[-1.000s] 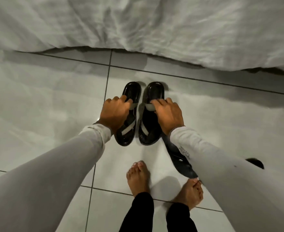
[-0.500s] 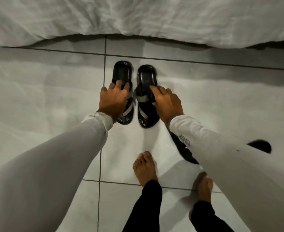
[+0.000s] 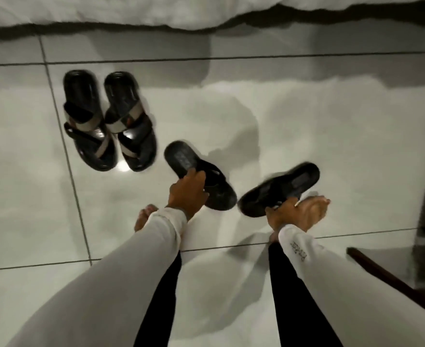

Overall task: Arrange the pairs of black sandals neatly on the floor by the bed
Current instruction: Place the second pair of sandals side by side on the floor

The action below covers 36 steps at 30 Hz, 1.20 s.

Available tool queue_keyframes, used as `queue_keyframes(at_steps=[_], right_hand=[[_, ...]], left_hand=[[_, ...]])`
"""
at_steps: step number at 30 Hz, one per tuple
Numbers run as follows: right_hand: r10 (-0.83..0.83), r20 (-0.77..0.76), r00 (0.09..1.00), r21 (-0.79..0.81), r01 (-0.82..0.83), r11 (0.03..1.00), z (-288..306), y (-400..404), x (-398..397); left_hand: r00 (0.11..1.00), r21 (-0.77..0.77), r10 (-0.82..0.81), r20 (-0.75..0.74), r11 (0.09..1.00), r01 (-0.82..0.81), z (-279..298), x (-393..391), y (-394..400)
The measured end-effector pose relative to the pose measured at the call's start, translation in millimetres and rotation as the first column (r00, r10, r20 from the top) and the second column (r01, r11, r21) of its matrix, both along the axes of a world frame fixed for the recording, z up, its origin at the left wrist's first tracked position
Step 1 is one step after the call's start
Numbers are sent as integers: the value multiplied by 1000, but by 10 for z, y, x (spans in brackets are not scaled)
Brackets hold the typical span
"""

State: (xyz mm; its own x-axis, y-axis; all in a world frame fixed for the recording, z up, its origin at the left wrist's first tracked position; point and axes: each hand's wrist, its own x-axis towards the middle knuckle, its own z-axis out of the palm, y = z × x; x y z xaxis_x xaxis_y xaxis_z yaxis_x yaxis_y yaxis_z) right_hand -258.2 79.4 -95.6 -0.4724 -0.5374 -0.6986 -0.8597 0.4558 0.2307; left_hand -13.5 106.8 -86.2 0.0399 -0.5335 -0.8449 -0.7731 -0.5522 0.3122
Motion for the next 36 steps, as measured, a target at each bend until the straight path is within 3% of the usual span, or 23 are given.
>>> queue_keyframes(at_steps=[2, 4, 7, 9, 12, 14, 17, 20, 23, 25, 29, 36], right_hand=[[31, -50, 998, -118, -37, 992, -115, -57, -302], [93, -27, 995, -92, -95, 991, -191, -101, -505], [10, 379, 925, -4, -9, 1000, -309, -188, -533], [-56, 512, 857, 65, 26, 998, -398, -247, -481], [-416, 529, 740, 255, 330, 909, -586, -273, -329], [-518, 508, 688, 239, 465, 853, -660, -273, -228], [-272, 464, 843, 77, 267, 960, -643, -292, -198], [10, 434, 901, 8, -15, 1000, -402, -468, -173], [337, 388, 858, -73, -336, 939, -208, -760, -171], [487, 376, 789, -150, -466, 872, -170, -983, -153], [617, 356, 702, -265, -557, 787, -257, -1445, -14], [624, 383, 681, -270, -563, 781, -418, -1921, 188]], left_hand=[[1000, 46, 25, 1, 999, -25, -113, -179, -109], [999, 97, 31, 31, 995, -34, -182, -300, -174], [996, 144, 59, 60, 987, -67, -292, -355, -166], [994, 190, 105, 40, 975, -111, -398, -392, -149], [981, 250, 196, -5, 950, -189, -559, -507, -122], [970, 237, 242, -9, 943, -233, -632, -615, -121], [957, 94, 289, -2, 953, -287, -608, -721, -119], [978, -29, 203, 54, 979, -202, -457, -751, -206], [996, -63, 20, 92, 998, -15, -333, -752, -450], [994, -88, -53, 91, 994, 61, -301, -759, -678], [990, -197, -103, 100, 973, 121, -358, -882, -1213], [969, -227, -162, 187, 952, 204, -464, -1003, -1688]])
